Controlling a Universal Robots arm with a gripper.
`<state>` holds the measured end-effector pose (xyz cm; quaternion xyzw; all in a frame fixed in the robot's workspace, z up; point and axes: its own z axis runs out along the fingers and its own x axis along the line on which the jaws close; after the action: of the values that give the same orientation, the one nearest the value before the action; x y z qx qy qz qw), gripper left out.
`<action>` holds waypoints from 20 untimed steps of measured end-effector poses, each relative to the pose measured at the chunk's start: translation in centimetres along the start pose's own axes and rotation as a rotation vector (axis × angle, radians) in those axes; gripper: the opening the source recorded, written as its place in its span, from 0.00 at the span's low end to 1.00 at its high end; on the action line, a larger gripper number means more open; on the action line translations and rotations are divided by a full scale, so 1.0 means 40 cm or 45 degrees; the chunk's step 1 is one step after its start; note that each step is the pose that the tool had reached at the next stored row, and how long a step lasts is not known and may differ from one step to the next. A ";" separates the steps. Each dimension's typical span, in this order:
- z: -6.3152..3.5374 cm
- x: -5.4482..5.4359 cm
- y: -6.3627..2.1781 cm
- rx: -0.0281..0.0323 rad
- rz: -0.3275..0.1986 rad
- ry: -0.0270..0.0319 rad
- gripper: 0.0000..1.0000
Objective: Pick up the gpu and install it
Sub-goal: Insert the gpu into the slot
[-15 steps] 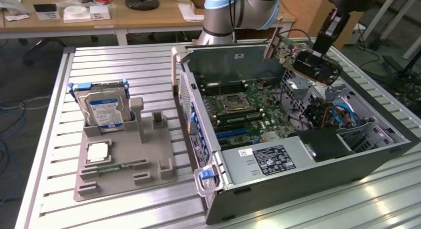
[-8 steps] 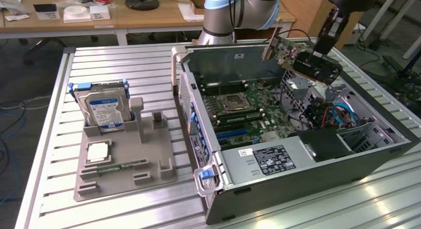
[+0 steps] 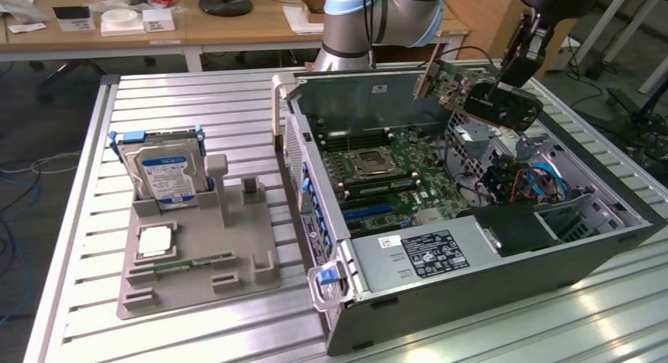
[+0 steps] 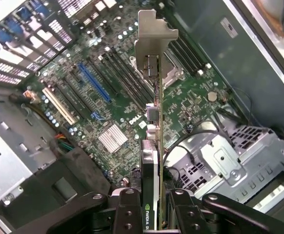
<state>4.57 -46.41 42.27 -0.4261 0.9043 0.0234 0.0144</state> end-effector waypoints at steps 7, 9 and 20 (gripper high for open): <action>0.000 -0.001 0.001 -0.0045 -0.101 0.0030 0.27; 0.001 -0.001 0.001 -0.0058 -0.129 0.0038 0.27; 0.001 -0.001 0.001 -0.0118 -0.264 0.0078 0.27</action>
<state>4.57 -46.33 42.25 -0.5174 0.8553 0.0247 0.0120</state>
